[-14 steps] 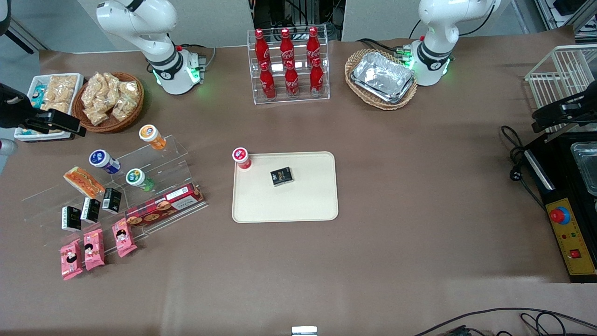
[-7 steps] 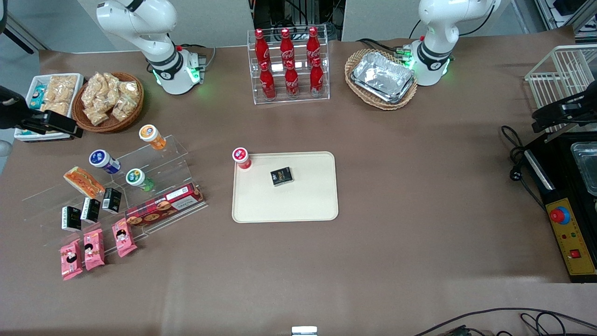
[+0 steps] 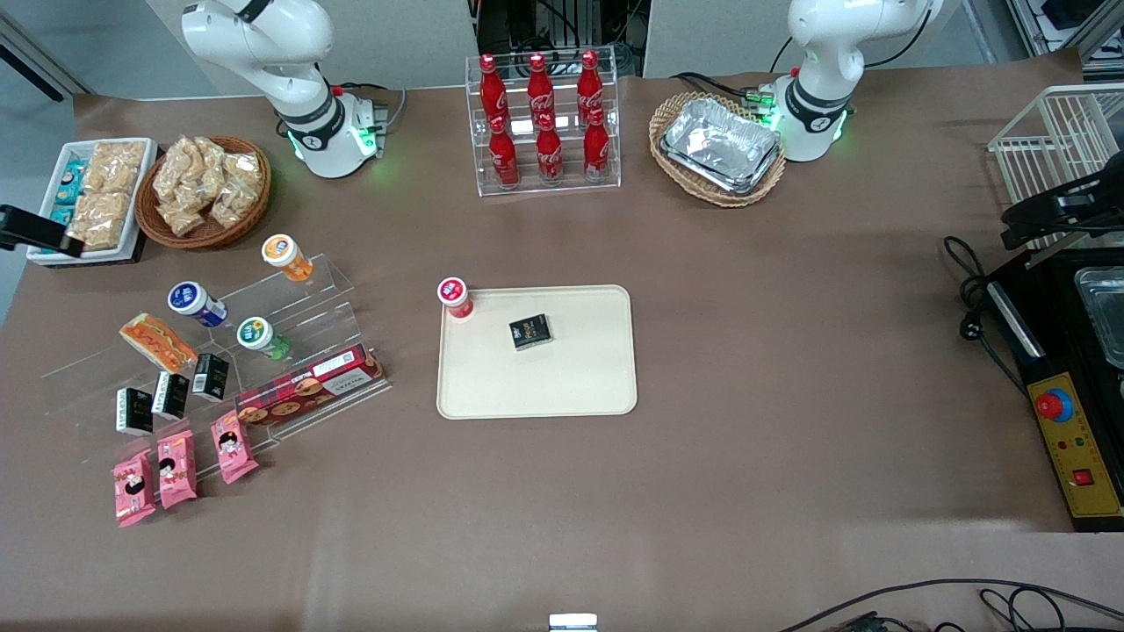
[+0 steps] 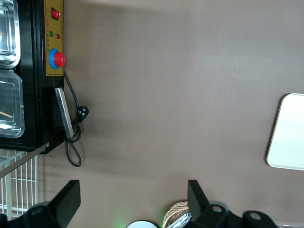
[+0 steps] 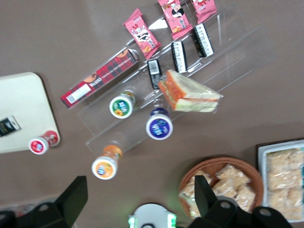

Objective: Place sandwich on tray
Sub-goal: 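Move the right gripper over the wrapped sandwich on the acrylic rack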

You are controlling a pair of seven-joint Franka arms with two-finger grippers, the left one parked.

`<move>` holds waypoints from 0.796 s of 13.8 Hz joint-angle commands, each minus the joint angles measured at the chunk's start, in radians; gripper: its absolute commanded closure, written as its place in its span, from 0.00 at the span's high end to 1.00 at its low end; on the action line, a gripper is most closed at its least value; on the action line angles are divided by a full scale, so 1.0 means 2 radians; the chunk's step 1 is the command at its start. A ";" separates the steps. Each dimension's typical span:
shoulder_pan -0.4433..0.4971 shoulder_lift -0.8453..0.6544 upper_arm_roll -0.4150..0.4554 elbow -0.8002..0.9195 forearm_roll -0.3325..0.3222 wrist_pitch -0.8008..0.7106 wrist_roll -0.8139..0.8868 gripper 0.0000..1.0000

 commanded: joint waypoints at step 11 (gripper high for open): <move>-0.009 -0.025 -0.037 -0.173 -0.009 0.155 -0.304 1.00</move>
